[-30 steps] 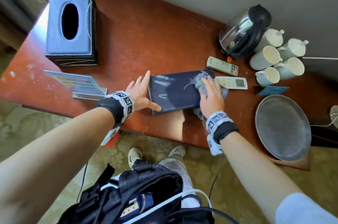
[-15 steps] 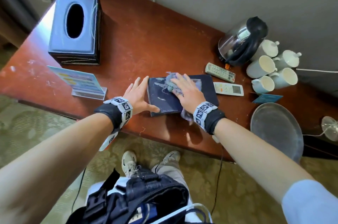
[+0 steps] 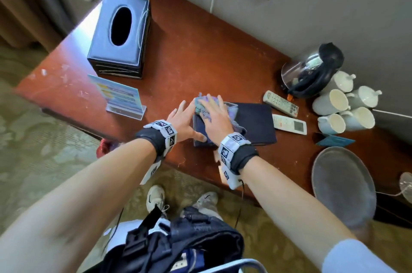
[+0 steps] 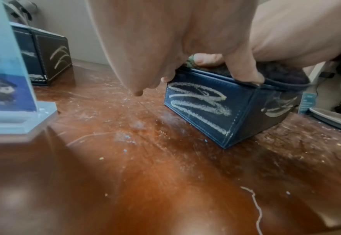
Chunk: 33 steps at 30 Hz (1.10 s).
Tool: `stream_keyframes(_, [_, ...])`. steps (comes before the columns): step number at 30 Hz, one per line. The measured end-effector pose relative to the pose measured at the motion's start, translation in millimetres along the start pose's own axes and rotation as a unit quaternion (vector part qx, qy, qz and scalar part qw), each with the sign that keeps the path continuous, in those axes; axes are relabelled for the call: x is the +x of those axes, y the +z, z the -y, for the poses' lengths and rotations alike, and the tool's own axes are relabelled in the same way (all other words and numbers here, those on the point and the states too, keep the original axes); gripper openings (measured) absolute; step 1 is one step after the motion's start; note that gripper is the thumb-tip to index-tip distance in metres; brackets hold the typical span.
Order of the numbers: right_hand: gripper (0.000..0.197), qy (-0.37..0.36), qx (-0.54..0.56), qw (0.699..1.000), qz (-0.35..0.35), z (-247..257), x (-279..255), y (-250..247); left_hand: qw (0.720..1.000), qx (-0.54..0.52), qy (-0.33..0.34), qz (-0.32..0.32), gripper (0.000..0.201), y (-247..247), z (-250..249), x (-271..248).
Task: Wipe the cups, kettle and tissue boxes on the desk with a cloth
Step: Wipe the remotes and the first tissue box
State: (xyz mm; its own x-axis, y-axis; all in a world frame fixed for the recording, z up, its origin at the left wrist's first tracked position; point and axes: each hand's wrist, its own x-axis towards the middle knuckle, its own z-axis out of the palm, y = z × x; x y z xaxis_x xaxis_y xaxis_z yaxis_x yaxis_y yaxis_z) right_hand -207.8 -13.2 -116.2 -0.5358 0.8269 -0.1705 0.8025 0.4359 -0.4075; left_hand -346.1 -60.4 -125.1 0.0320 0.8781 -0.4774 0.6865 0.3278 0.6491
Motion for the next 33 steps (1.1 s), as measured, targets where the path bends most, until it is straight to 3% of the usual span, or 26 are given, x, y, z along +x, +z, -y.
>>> stream_keyframes(2, [0.054, 0.003, -0.033, 0.999, 0.018, -18, 4, -11, 1.000, -0.008, -0.017, 0.001, 0.130, 0, 0, 0])
stream_keyframes(6, [0.047, 0.133, -0.030, 0.991, -0.012, -50, 16, -36, 0.999, -0.018, -0.044, 0.006, 0.131, -1, 0, 0])
stream_keyframes(8, [0.046, 0.100, -0.023, 0.995, -0.005, -33, 18, -24, 0.999, -0.017, -0.038, 0.003, 0.132, 0, 3, 3])
stream_keyframes(11, [0.046, -0.006, -0.017, 1.000, 0.016, -6, 10, -3, 1.000, 0.005, 0.007, -0.003, 0.132, 3, 8, 6])
stream_keyframes(14, [0.049, -0.018, -0.016, 0.999, 0.029, -27, 9, -5, 1.000, 0.013, 0.014, -0.006, 0.132, 4, 11, 6])
stream_keyframes(16, [0.052, 0.019, -0.042, 0.999, -0.001, -54, 7, -14, 0.998, 0.061, 0.024, -0.021, 0.132, 4, 11, 6])
stream_keyframes(19, [0.051, 0.139, -0.032, 0.987, -0.069, -103, -10, -41, 0.989, 0.131, 0.057, -0.043, 0.133, 2, 8, 4])
stream_keyframes(23, [0.047, 0.222, 0.015, 0.970, -0.097, -123, -26, -50, 0.984, 0.159, 0.079, 0.004, 0.137, 0, 8, -2])
stream_keyframes(25, [0.042, 0.181, 0.013, 0.979, -0.094, -95, -24, -31, 0.986, 0.149, 0.079, 0.020, 0.139, -3, 9, -3])
stream_keyframes(29, [0.041, 0.011, 0.025, 0.998, -0.061, -26, -43, 16, 0.985, 0.154, 0.081, 0.008, 0.139, -5, 10, -3])
stream_keyframes(33, [0.041, -0.065, 0.015, 0.997, -0.024, -31, -59, 18, 0.992, 0.106, 0.067, -0.006, 0.141, -5, 11, -2])
